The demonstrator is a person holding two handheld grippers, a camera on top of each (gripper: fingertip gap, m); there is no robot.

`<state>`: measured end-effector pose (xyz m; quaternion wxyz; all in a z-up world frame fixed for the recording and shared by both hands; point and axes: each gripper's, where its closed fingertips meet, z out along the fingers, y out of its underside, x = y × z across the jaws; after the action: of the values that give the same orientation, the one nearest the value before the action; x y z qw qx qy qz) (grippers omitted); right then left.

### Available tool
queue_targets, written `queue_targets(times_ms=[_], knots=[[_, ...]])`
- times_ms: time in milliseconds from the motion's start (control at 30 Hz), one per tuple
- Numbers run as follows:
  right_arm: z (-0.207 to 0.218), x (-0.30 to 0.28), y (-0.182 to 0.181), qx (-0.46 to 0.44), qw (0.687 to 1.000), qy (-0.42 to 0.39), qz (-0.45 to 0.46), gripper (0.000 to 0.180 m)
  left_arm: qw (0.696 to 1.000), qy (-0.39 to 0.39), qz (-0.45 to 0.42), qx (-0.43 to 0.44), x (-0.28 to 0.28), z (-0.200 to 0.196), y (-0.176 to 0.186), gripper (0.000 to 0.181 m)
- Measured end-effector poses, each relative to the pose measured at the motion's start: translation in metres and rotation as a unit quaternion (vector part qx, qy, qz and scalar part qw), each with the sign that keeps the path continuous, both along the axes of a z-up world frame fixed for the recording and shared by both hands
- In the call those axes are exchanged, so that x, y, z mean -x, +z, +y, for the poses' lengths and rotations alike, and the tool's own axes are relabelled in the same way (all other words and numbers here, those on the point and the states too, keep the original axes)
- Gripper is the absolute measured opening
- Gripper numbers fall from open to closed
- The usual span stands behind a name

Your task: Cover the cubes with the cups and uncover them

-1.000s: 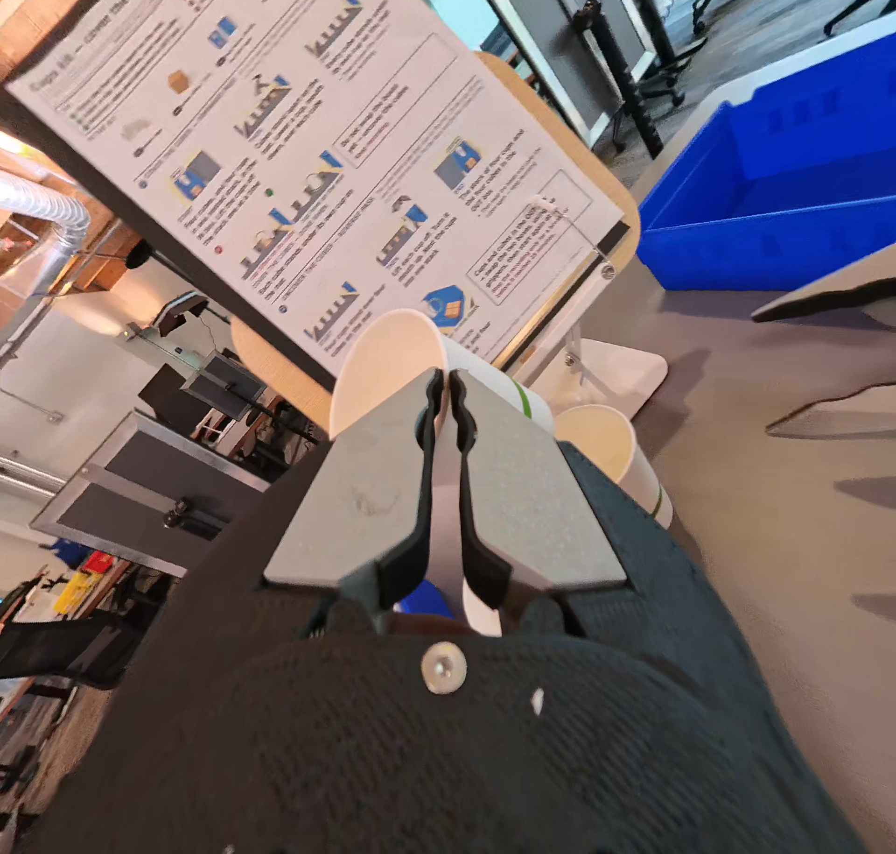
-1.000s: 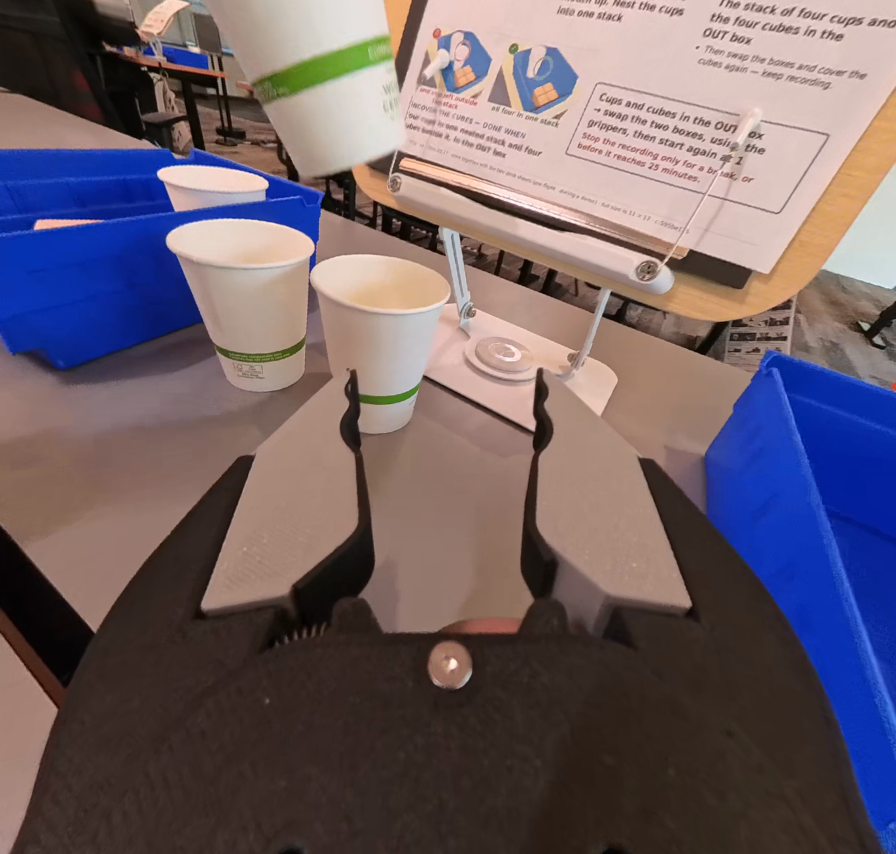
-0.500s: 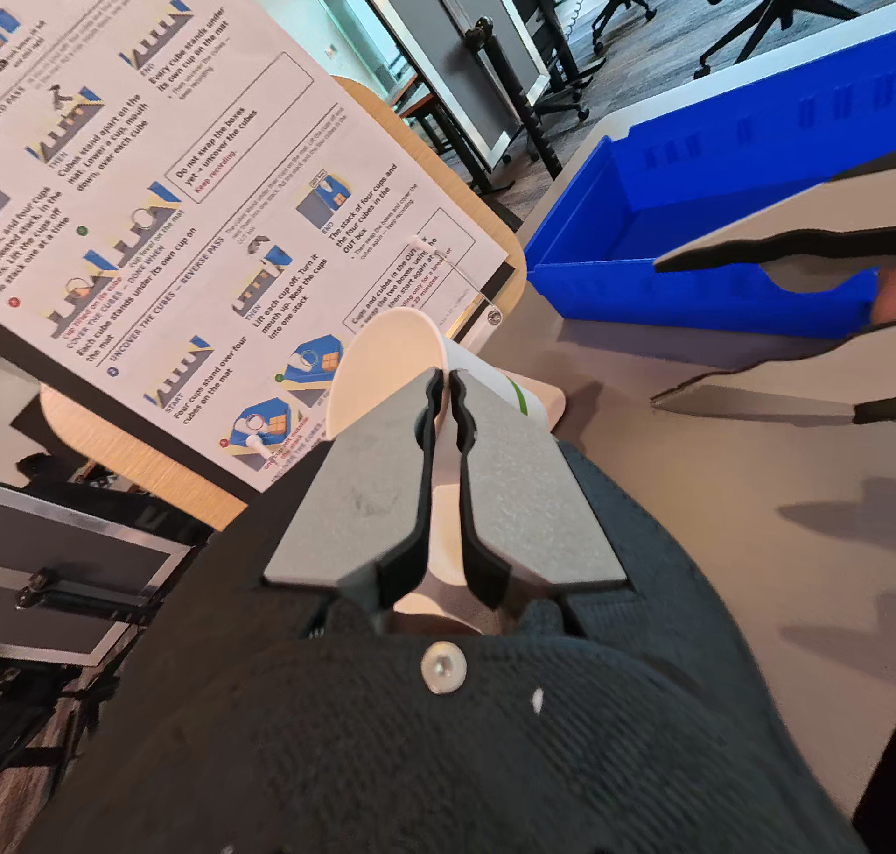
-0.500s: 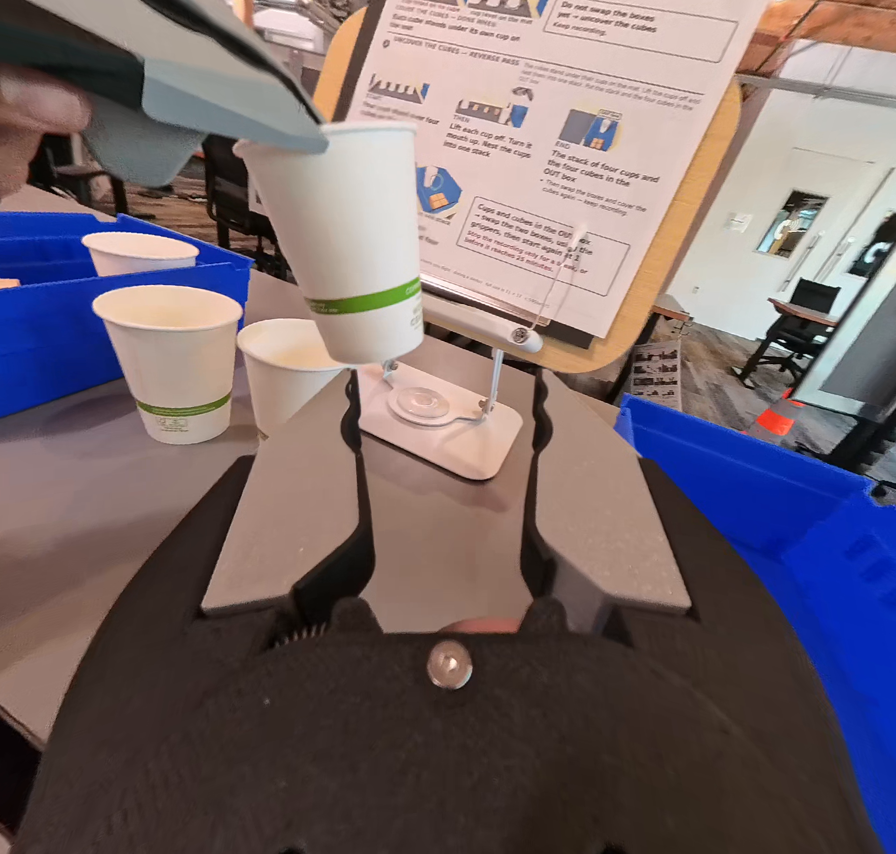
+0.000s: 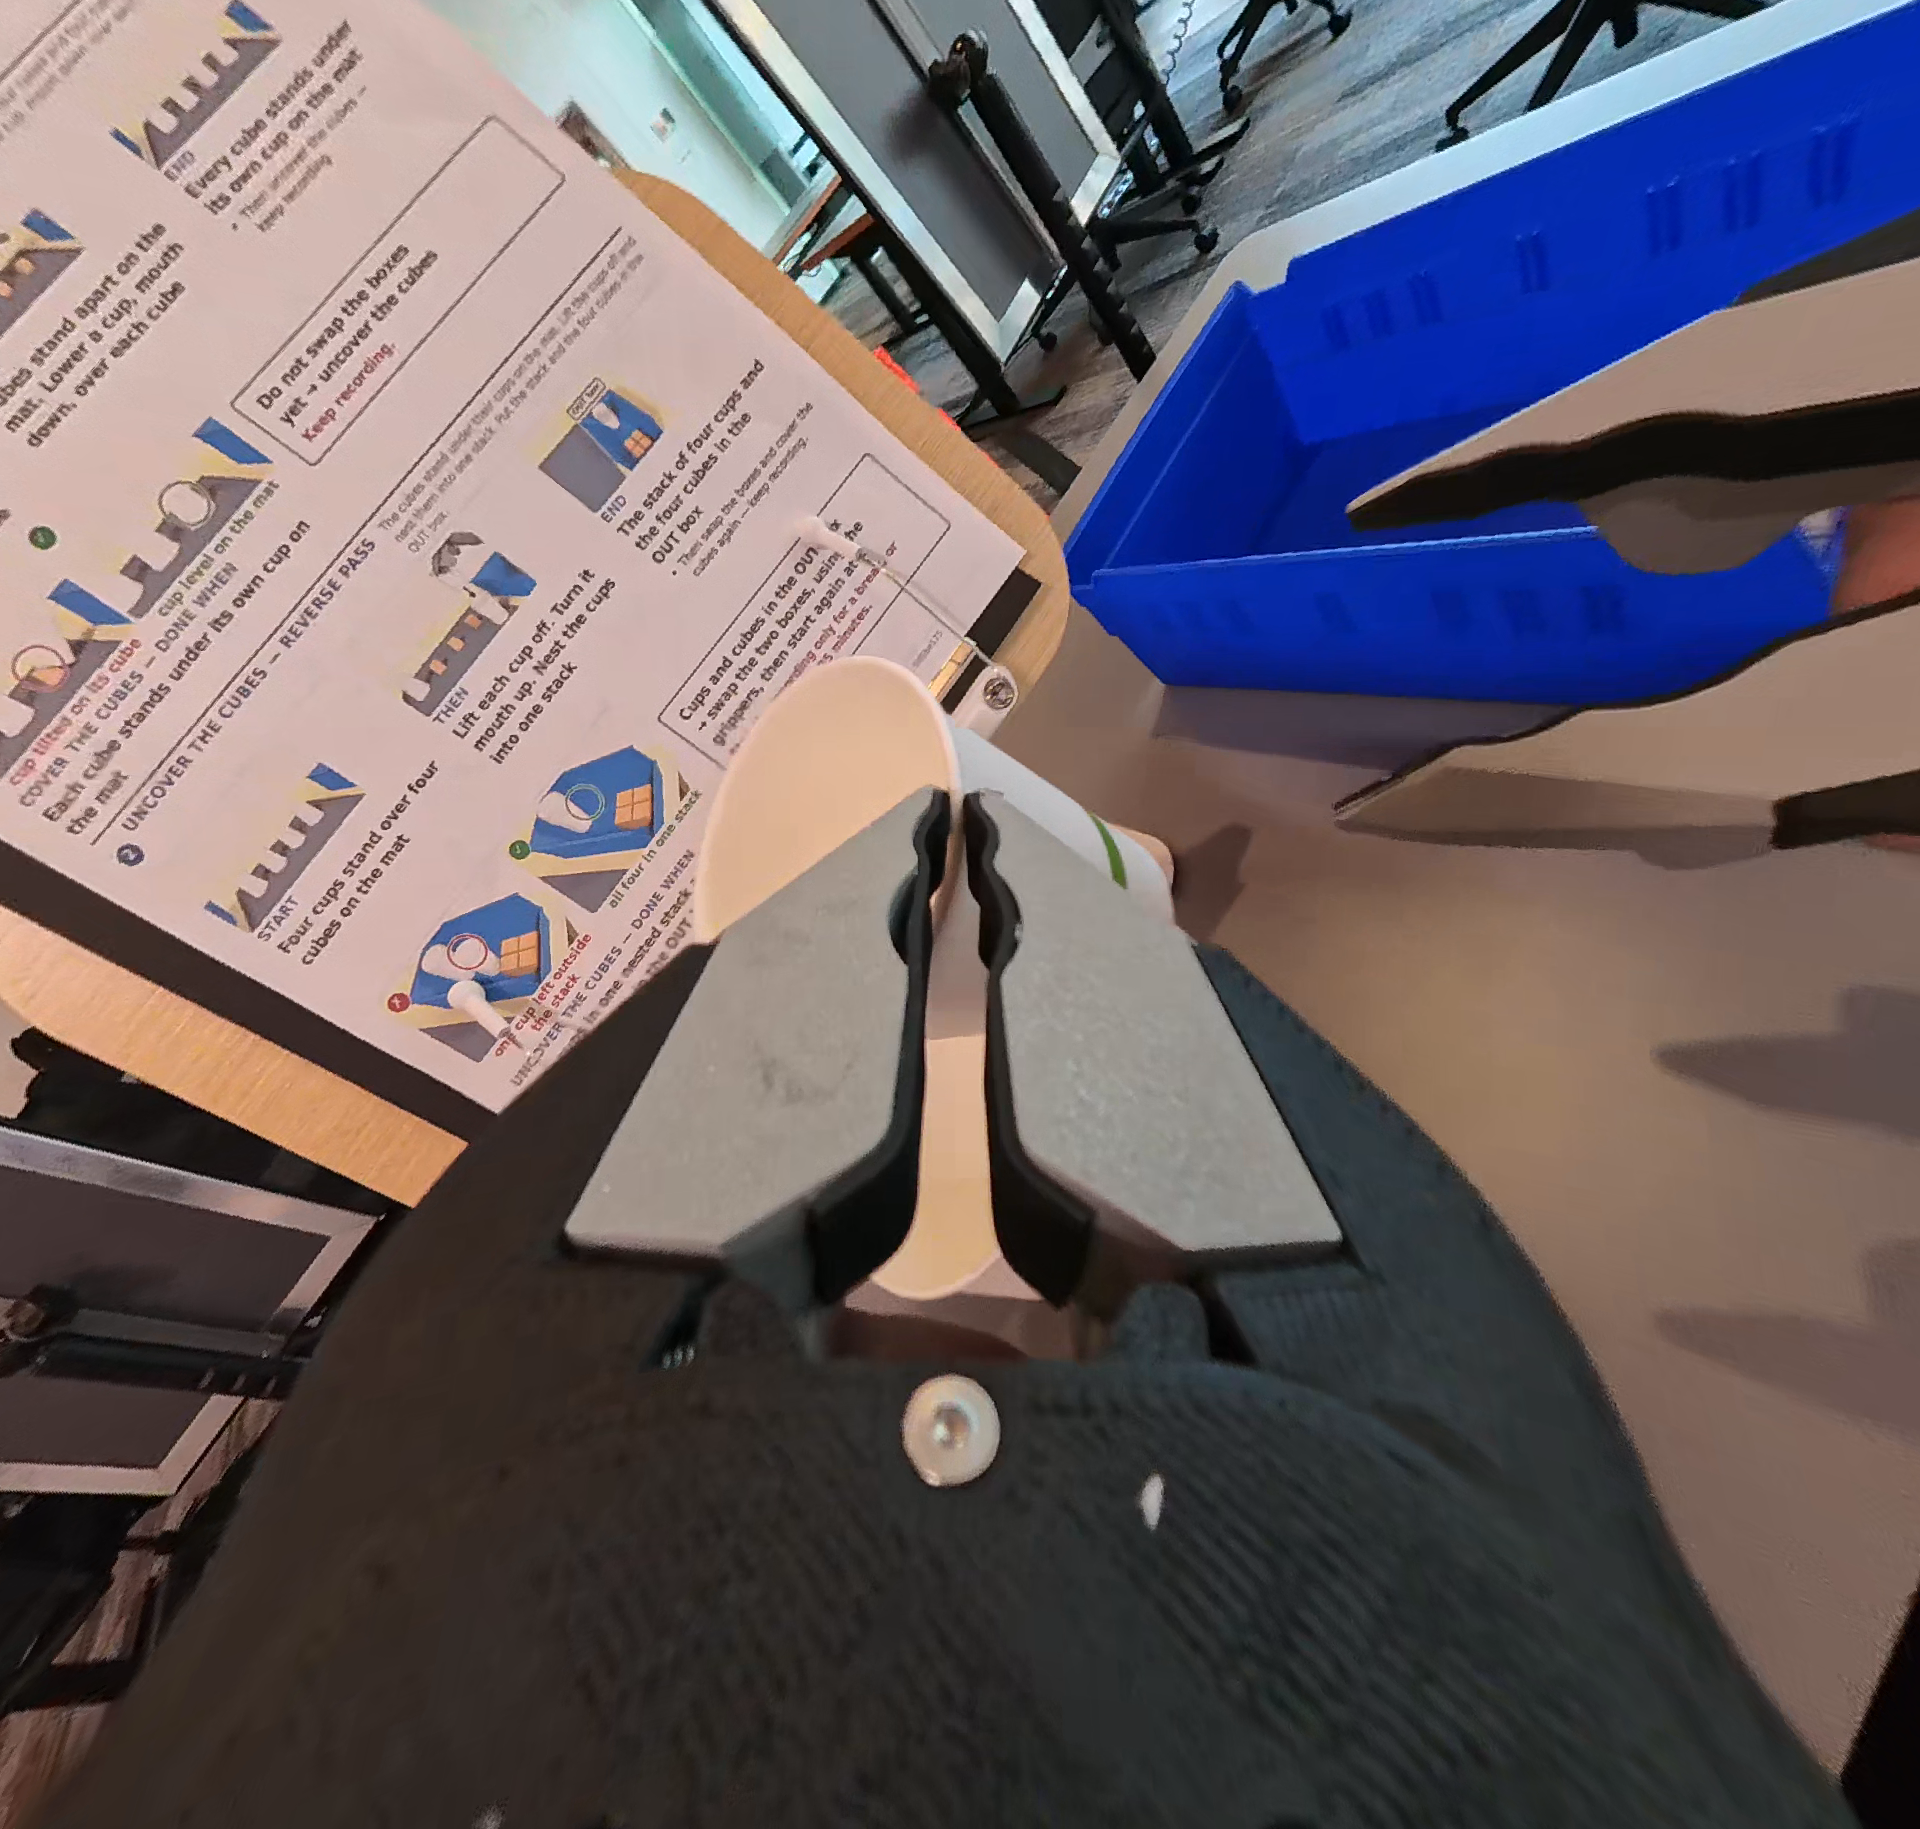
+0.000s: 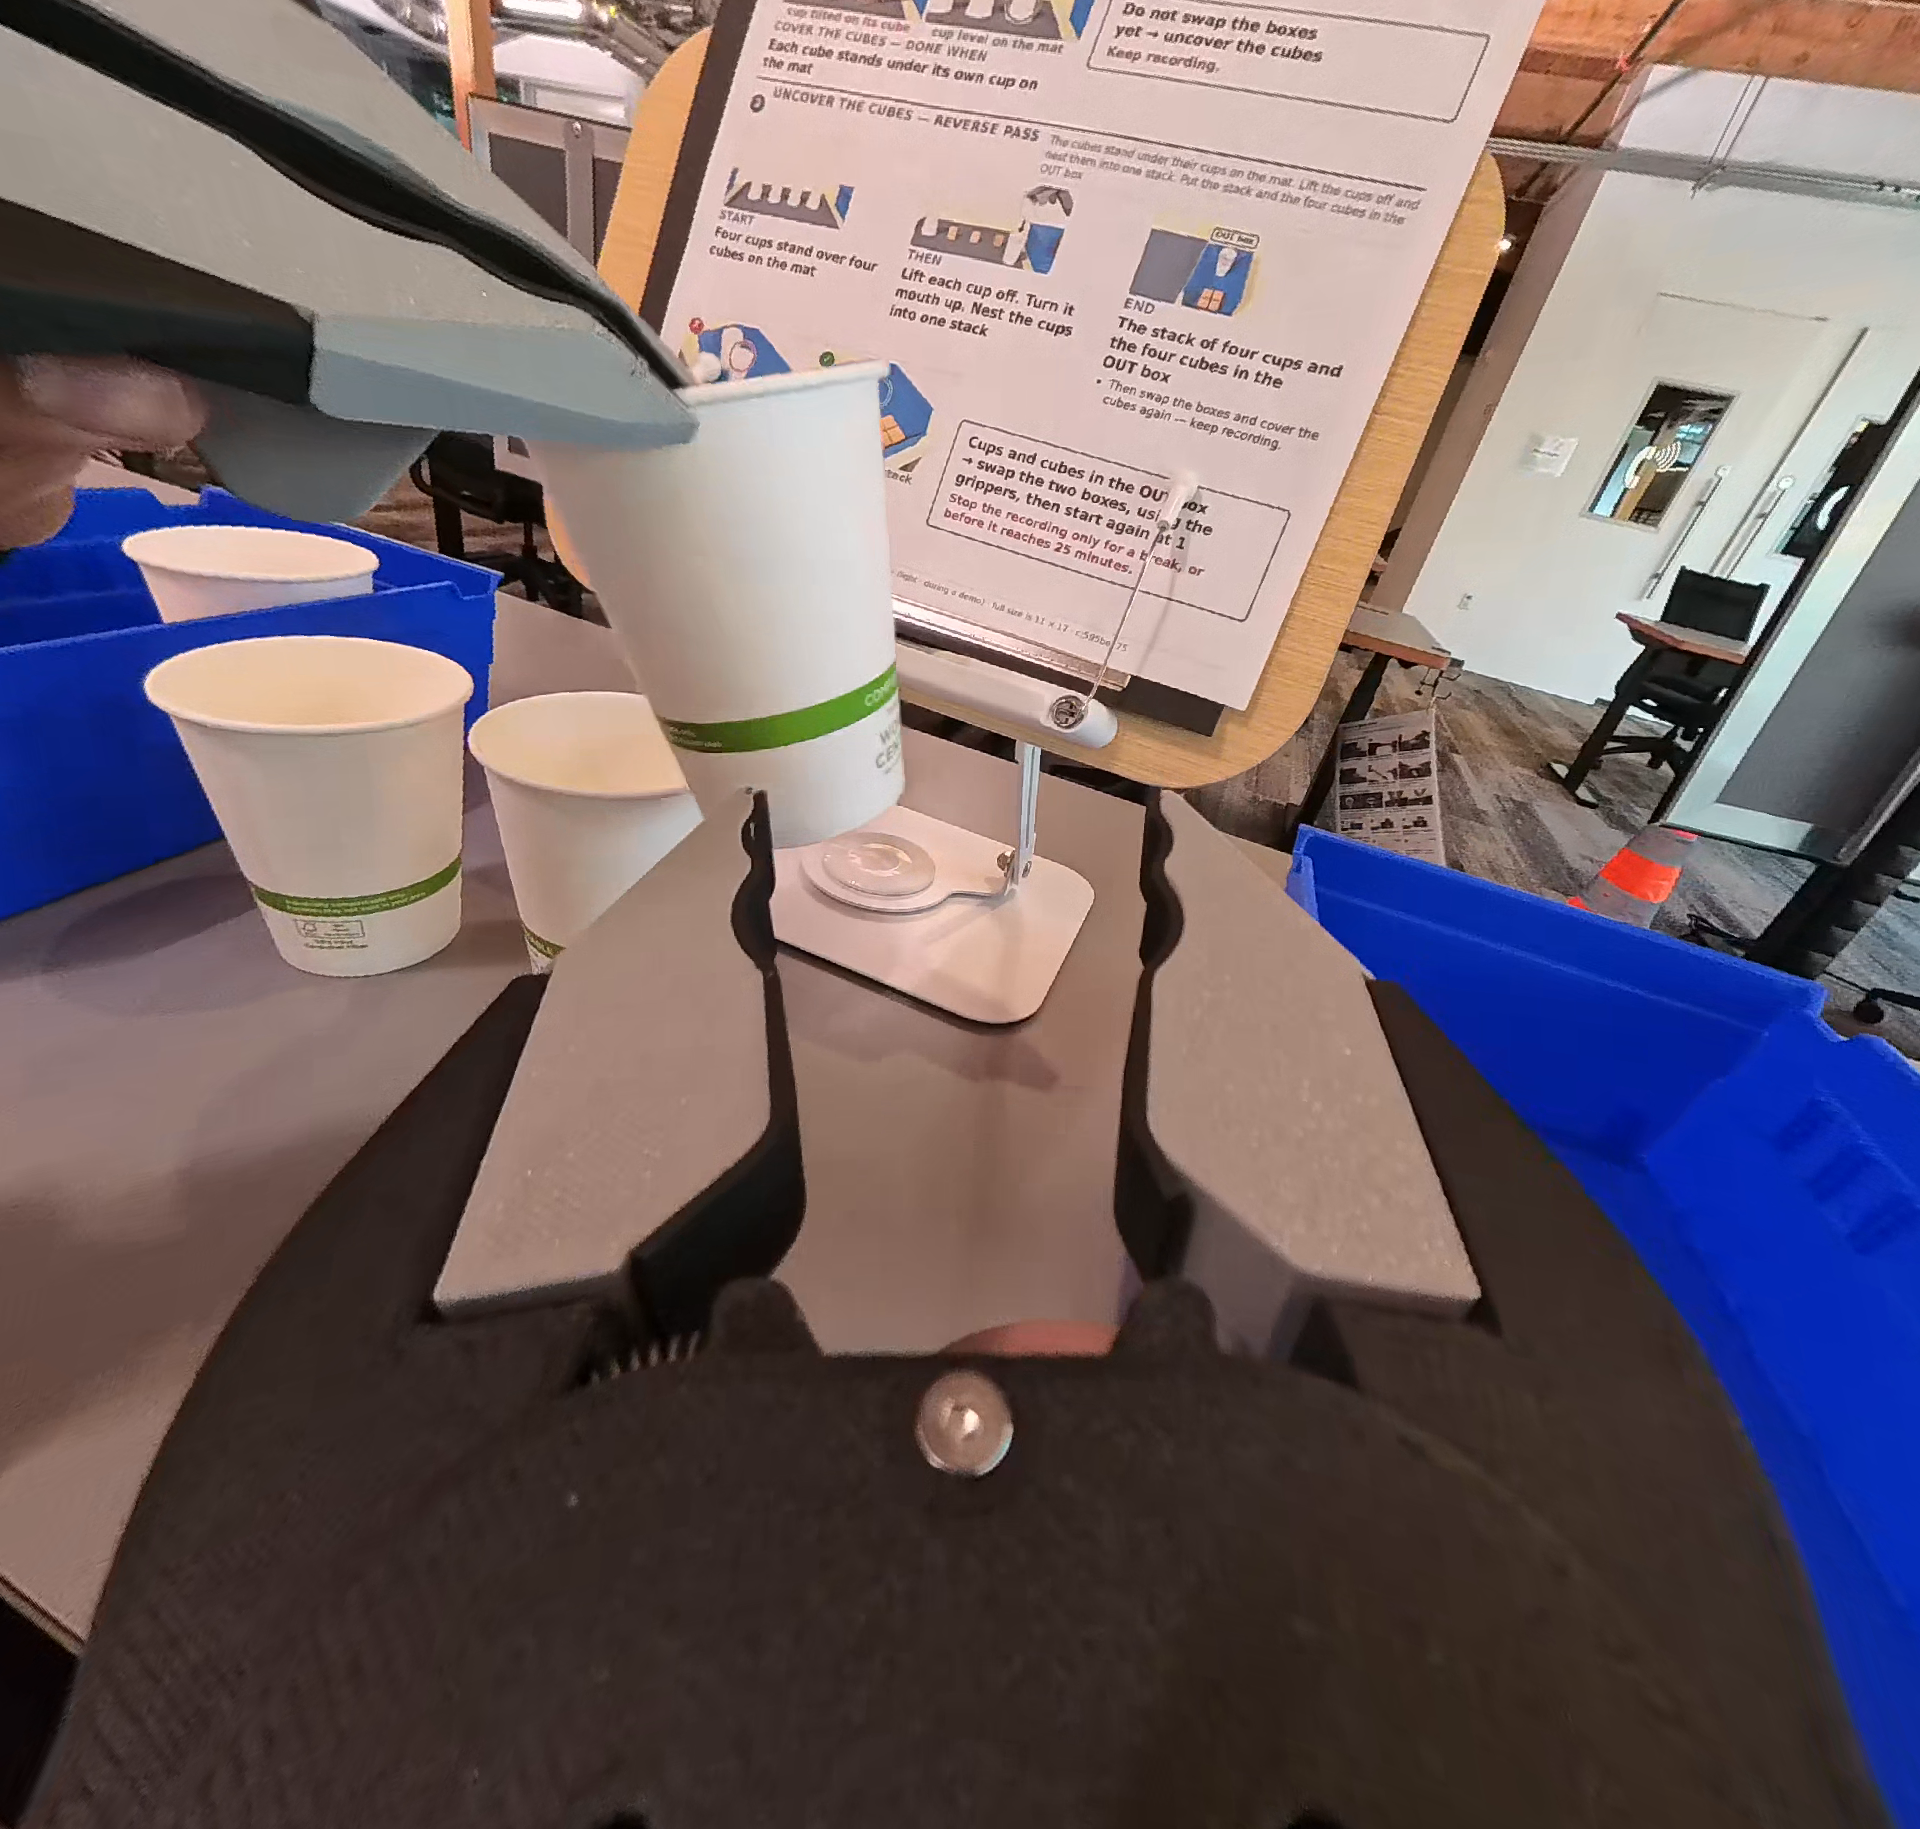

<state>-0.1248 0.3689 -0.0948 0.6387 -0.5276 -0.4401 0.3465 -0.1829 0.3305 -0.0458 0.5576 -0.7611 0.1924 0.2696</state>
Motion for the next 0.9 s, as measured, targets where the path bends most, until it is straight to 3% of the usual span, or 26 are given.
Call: queue_targets(times_ms=[900], knots=[[0.001, 0.001, -0.002, -0.001, 1.0, 0.0, -0.002, 0.068, 0.996, -0.014, 0.013, 0.089, -0.013, 0.029, -0.067, 0.001]])
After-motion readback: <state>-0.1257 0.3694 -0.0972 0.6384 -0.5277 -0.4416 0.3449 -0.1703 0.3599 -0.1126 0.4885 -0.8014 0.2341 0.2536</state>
